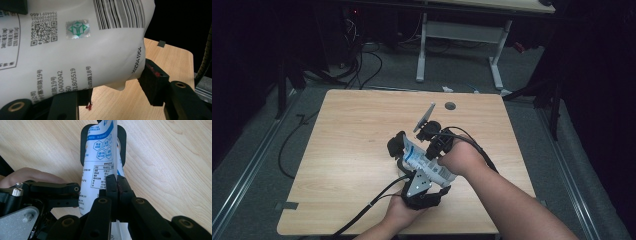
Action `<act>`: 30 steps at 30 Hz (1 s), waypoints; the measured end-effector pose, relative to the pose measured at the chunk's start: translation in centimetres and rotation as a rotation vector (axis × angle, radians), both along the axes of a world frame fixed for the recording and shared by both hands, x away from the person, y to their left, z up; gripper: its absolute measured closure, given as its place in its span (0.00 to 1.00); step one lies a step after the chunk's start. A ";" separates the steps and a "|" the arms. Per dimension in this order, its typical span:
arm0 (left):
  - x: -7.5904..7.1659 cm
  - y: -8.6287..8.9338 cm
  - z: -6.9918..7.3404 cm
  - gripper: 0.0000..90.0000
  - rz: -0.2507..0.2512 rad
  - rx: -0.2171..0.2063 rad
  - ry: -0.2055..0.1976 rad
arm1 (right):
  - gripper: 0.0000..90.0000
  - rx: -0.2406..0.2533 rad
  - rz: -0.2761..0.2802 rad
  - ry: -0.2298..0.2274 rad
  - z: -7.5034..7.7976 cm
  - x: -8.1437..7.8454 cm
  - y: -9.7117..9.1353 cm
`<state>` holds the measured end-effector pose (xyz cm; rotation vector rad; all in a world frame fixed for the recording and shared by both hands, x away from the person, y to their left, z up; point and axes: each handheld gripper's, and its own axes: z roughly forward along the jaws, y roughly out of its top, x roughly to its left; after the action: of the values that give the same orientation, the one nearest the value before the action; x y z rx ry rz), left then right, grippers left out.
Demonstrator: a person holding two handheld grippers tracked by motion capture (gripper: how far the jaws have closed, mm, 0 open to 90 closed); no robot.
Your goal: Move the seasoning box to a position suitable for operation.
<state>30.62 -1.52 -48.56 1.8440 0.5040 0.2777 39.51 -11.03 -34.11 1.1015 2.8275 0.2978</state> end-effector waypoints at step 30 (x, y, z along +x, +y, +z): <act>0.0 0.0 0.1 0.55 0.005 -0.015 -0.002 | 1.00 0.000 -0.002 0.003 0.1 0.0 0.2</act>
<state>30.62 -1.48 -48.45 1.8278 0.5084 0.2786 39.51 -10.81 -33.96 1.1054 2.8293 0.2968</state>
